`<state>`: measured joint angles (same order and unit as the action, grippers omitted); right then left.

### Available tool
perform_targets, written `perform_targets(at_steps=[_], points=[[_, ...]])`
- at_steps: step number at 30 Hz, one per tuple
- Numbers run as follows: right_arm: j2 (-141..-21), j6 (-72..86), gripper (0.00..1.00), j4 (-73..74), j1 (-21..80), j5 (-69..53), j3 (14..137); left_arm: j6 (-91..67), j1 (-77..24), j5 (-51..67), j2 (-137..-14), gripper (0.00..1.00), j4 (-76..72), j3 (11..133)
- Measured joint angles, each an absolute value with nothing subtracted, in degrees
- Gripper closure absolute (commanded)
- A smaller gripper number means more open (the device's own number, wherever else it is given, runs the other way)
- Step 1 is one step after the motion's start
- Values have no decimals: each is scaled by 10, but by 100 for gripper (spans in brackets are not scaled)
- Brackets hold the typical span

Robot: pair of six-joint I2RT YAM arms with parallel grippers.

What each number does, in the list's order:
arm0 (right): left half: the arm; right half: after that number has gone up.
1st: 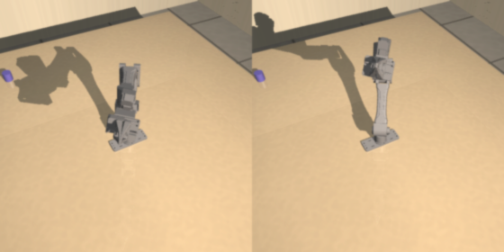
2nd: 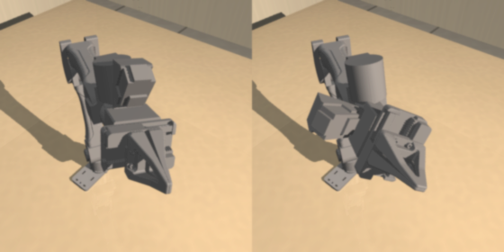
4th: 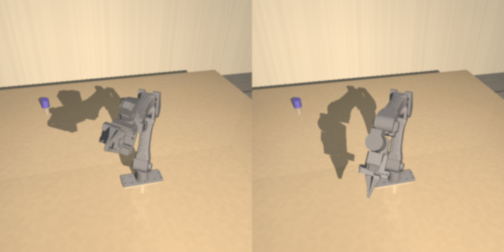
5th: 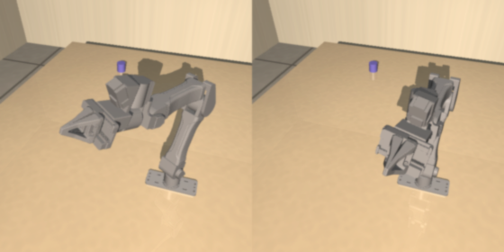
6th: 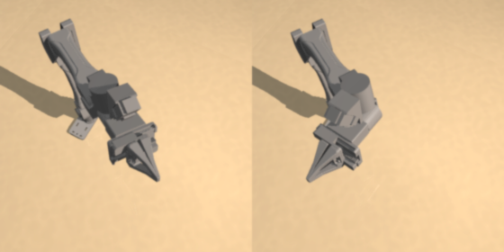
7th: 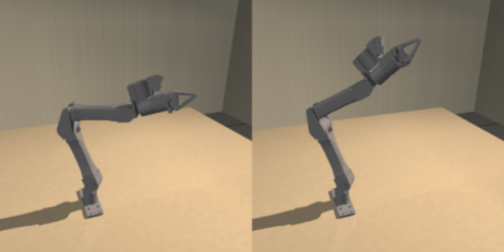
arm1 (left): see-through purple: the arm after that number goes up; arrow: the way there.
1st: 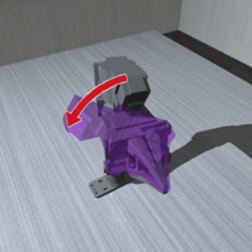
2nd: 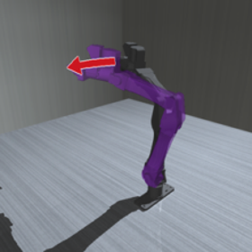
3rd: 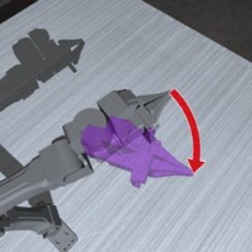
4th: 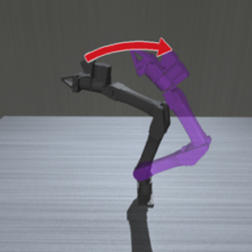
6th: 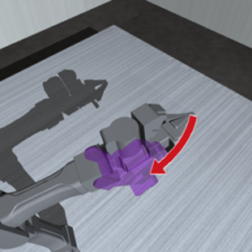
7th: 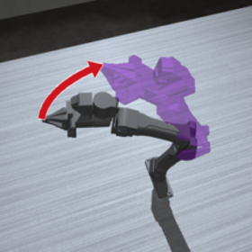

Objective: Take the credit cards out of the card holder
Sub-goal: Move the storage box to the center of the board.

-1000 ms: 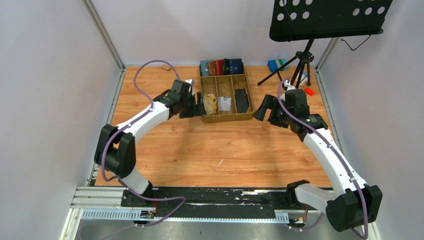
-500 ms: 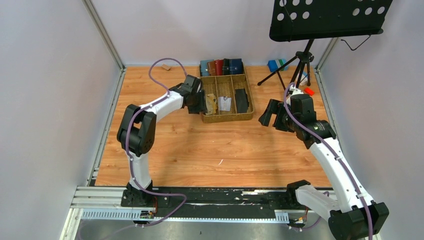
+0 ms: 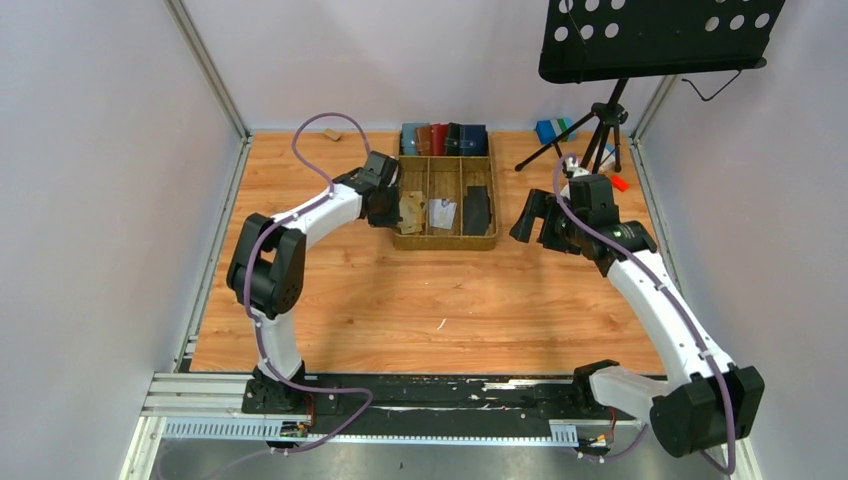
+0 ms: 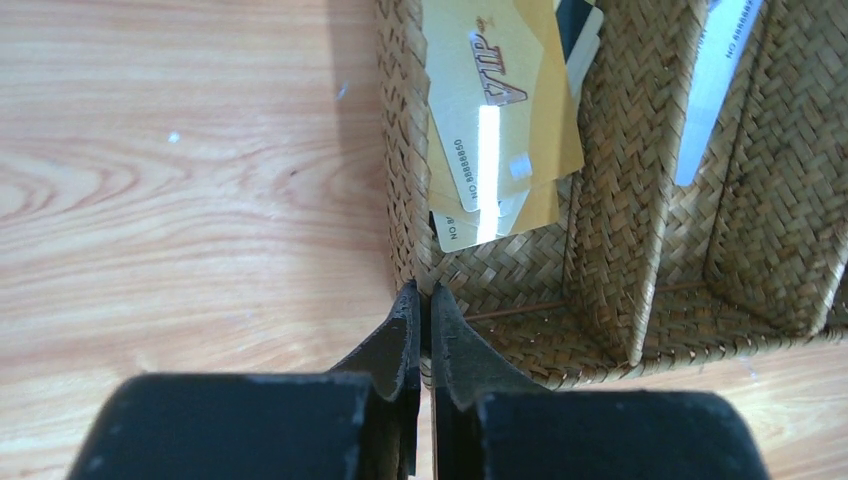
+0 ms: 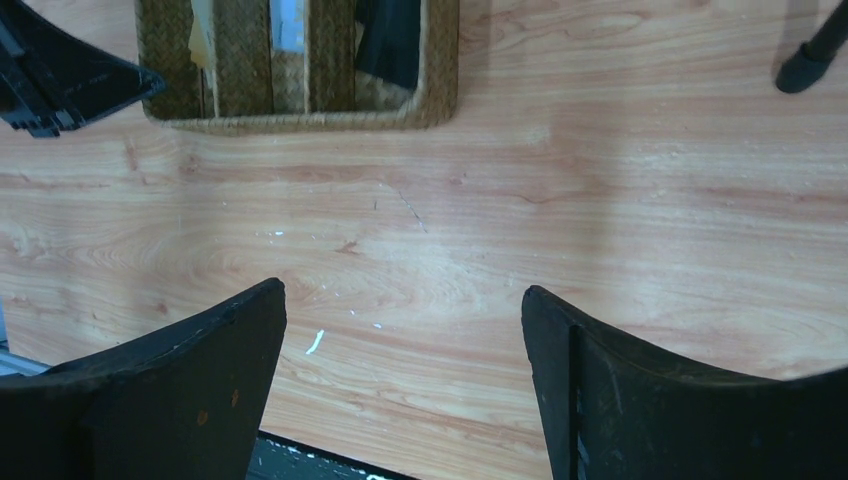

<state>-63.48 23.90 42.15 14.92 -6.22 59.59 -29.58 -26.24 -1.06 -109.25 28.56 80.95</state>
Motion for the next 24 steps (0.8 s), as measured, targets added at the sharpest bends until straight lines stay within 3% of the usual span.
perform_targets(at_steps=[12, 17, 24], points=[[-795, 239, 13, 346, 149, -108, 705, -274, -260, -8, -972, 100, 310, 680], [-859, 218, 6, 297, 149, -138, 734, -268, -261, 15, -913, 100, 319, 625], [-1011, 173, 0, 289, 149, -182, 880, -264, -261, 26, -839, 100, 344, 571]])
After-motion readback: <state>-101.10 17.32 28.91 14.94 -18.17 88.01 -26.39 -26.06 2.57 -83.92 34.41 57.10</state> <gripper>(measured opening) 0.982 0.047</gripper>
